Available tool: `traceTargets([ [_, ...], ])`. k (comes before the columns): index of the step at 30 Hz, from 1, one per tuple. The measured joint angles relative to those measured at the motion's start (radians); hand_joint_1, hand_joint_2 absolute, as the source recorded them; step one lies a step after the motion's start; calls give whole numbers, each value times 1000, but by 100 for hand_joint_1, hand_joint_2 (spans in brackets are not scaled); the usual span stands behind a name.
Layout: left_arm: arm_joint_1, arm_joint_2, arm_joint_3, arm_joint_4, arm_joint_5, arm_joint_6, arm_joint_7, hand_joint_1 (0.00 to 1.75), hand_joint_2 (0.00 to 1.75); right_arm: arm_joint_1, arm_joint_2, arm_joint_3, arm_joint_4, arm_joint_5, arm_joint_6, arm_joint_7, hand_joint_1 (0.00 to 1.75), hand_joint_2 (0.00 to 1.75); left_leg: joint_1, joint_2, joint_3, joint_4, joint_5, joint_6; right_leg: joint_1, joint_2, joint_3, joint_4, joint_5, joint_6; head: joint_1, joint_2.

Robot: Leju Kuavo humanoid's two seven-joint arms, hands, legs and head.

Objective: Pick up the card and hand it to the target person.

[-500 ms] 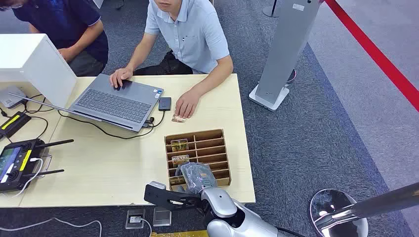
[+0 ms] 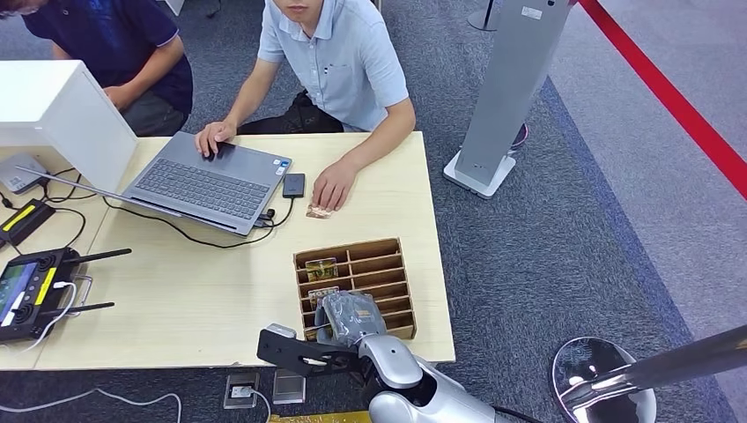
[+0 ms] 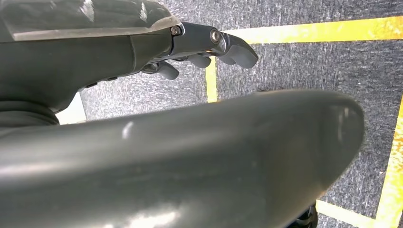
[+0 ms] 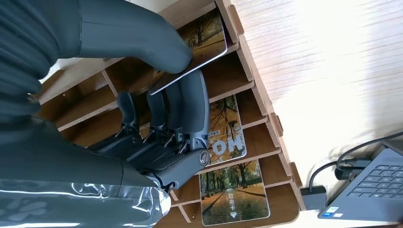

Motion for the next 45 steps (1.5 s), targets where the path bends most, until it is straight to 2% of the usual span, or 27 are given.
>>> traceTargets([
  [4,0,0,0,0,0,0,0,0,0,0,0,0,1,0,0,0,159,175,0,0,0,0,0,0,0,0,0,0,0,0,0,0],
  [15,0,0,0,0,-6,5,0,0,0,1,0,0,4,2,-2,0,164,175,0,0,0,0,0,0,0,0,0,0,0,0,0,0],
  [21,0,0,0,0,0,12,-5,0,0,3,-3,-8,-7,11,-46,-7,164,175,0,0,0,0,0,0,0,0,0,0,0,0,-1,0],
  [28,2,0,0,0,2,10,-16,0,0,-6,-54,-62,-146,40,-103,18,164,175,0,0,0,0,0,0,0,0,0,0,0,0,0,0],
  [36,2,0,2,0,6,7,-22,0,0,-54,-110,-120,-335,61,-111,15,164,175,0,0,0,0,0,0,0,0,0,0,0,0,-1,0],
  [41,0,0,3,0,-12,-5,-28,0,0,-130,-114,-122,-340,58,-104,-40,164,175,0,0,0,0,0,0,0,0,0,0,0,0,-1,0],
  [45,-2,0,3,0,-33,-16,-36,0,0,-226,-80,-112,-235,66,-105,-142,164,175,0,0,-1,0,1,0,0,0,1,1,0,0,0,0],
])
